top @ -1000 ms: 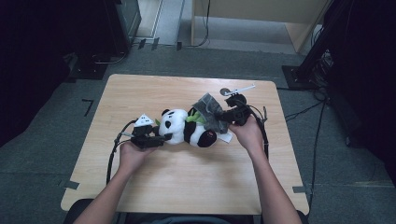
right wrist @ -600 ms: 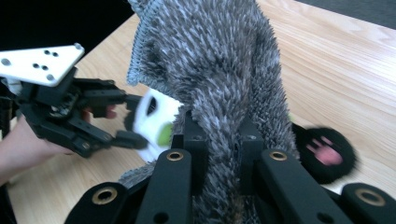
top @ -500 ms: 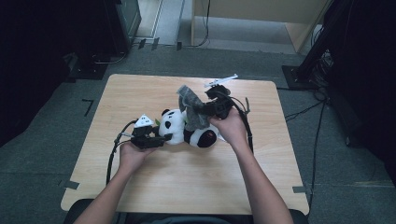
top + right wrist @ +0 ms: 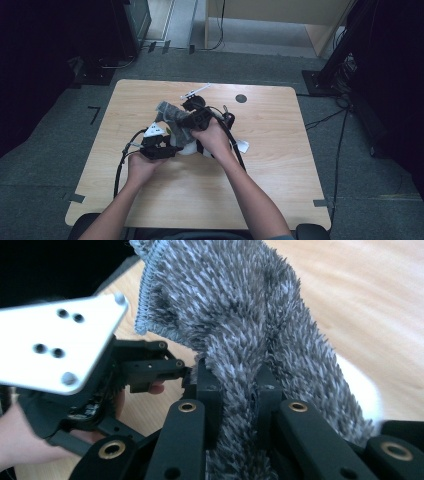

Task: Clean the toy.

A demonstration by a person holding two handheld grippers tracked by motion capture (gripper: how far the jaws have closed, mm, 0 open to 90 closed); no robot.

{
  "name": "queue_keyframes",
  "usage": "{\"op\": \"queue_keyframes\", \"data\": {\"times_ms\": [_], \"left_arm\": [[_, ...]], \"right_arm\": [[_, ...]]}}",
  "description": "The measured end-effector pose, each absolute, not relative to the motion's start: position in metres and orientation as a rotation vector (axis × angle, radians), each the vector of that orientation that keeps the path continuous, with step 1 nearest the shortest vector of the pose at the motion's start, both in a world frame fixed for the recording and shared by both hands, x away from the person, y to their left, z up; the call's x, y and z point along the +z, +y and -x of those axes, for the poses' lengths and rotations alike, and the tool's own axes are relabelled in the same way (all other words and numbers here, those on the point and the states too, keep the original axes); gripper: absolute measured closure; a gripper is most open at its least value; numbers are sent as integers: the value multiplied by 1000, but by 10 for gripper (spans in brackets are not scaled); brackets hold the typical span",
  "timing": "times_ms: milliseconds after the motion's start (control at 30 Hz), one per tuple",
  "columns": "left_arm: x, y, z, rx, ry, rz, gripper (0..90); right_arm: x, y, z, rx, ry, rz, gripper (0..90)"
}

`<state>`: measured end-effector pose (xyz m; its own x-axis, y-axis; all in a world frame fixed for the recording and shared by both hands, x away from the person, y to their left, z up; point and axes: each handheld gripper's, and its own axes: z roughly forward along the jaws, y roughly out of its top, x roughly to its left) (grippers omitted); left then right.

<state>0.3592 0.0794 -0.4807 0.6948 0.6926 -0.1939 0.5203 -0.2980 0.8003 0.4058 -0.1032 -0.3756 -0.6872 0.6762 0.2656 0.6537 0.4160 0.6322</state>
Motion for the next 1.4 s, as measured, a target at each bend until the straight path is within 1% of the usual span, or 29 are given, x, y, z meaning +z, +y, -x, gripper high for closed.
{"op": "queue_keyframes", "data": {"times_ms": [200,500,900,1300,1400], "left_arm": [[-481,78,-358,238,939,-1982,398],[-479,77,-360,232,947,-1998,401],[-479,79,-361,225,955,-1989,417],[-480,79,-361,227,945,-1992,434],[-480,78,-361,227,945,-1990,434]], "right_arm": [[-405,-88,-402,1056,2688,-1213,805],[-405,-102,-396,1024,2721,-1187,807],[-403,-138,-389,995,2780,-1179,809],[-395,-193,-391,1069,2690,-1297,809],[-396,-200,-391,1086,2684,-1300,809]]}}
